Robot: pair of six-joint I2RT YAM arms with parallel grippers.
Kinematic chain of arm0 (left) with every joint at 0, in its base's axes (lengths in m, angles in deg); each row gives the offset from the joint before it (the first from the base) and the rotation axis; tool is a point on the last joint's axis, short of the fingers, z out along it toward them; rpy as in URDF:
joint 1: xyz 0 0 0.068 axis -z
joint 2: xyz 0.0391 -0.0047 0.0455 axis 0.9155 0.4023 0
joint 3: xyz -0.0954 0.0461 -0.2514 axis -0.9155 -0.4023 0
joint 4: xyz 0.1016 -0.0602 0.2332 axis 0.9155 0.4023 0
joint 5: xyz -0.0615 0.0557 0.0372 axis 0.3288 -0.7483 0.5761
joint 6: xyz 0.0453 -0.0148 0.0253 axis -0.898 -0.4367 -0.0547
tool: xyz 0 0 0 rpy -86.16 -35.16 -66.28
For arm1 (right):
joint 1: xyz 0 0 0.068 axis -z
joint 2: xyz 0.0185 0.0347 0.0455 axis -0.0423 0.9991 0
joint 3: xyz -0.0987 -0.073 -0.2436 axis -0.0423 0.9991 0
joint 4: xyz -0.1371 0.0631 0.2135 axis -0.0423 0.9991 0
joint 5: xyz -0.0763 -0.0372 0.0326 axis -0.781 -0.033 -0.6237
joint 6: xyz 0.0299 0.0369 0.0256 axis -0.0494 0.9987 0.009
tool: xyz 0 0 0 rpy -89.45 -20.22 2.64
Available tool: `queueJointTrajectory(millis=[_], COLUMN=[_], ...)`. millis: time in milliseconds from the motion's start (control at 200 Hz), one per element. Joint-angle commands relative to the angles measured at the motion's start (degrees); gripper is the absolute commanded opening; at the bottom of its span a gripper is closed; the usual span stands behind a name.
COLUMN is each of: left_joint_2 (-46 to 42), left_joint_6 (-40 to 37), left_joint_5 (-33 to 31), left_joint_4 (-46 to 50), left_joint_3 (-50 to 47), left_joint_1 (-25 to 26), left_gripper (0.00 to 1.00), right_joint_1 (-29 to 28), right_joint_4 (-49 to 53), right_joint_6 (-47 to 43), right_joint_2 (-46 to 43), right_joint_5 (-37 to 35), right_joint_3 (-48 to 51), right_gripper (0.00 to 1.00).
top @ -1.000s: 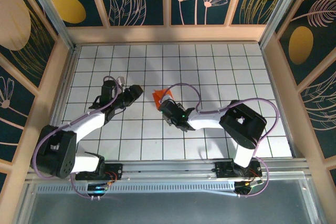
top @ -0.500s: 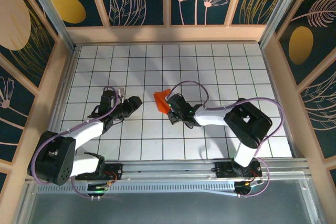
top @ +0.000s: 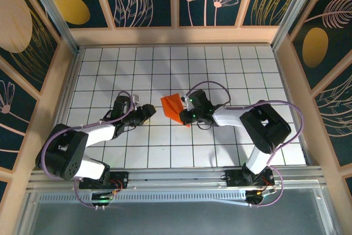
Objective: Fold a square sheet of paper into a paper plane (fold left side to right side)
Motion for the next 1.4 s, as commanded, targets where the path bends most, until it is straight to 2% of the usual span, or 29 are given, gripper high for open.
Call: queueJointTrajectory(millis=[0, 90, 405, 1396], left_joint_2=[2.12, 3.48, 6.84, 18.79], left_joint_6=[1.26, 2.01, 3.06, 3.86], left_joint_5=[0.94, 0.75, 0.87, 0.76], left_joint_4=[-3.68, -4.69, -6.21, -5.59], left_joint_3=[2.26, 2.74, 4.73, 14.75], left_joint_1=[1.41, 2.04, 3.67, 7.54], left_gripper=[0.56, 0.56, 0.56, 0.52], right_joint_1=[1.56, 2.69, 3.73, 4.26], right_joint_4=[-4.25, -5.62, -7.17, -9.20], right_joint_6=[2.90, 4.07, 5.92, 8.80], right_joint_2=[-0.86, 0.08, 2.50, 4.68], right_joint_5=[7.63, 10.62, 13.49, 15.92], right_joint_3=[1.55, 1.91, 1.73, 2.00], right_gripper=[0.00, 0.00, 0.00, 0.00])
